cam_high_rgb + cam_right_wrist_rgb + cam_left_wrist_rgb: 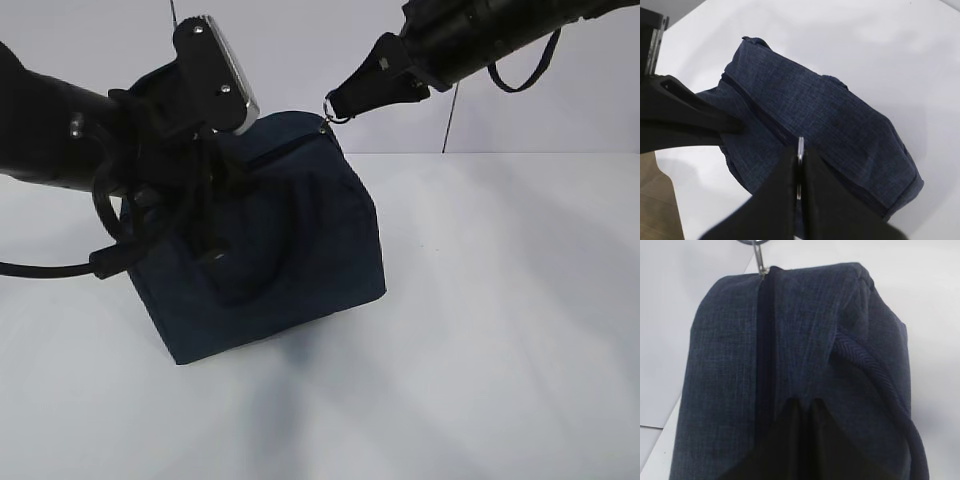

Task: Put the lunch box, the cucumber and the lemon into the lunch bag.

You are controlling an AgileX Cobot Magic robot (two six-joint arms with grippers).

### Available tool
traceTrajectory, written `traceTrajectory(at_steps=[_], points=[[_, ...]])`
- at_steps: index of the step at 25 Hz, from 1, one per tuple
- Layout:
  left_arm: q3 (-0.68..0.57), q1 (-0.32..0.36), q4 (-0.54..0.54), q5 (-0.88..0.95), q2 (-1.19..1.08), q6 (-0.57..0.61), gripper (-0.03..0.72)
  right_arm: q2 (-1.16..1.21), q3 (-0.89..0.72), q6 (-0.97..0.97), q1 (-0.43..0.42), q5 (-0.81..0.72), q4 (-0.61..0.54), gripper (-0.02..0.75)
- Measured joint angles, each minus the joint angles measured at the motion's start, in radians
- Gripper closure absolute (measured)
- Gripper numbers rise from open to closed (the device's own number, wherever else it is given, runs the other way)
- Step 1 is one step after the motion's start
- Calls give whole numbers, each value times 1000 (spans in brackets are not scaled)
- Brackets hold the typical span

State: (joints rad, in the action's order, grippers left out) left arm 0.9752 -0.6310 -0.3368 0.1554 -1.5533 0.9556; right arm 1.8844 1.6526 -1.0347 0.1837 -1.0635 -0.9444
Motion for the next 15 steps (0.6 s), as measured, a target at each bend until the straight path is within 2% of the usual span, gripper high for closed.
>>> traceTrajectory(at_steps=[11, 15], points=[[2, -4, 0, -1, 0, 1, 688, 0, 54, -14, 3, -46, 174, 730], [2, -4, 2, 3, 0, 2, 688, 0, 58, -47, 4, -77, 186, 730]])
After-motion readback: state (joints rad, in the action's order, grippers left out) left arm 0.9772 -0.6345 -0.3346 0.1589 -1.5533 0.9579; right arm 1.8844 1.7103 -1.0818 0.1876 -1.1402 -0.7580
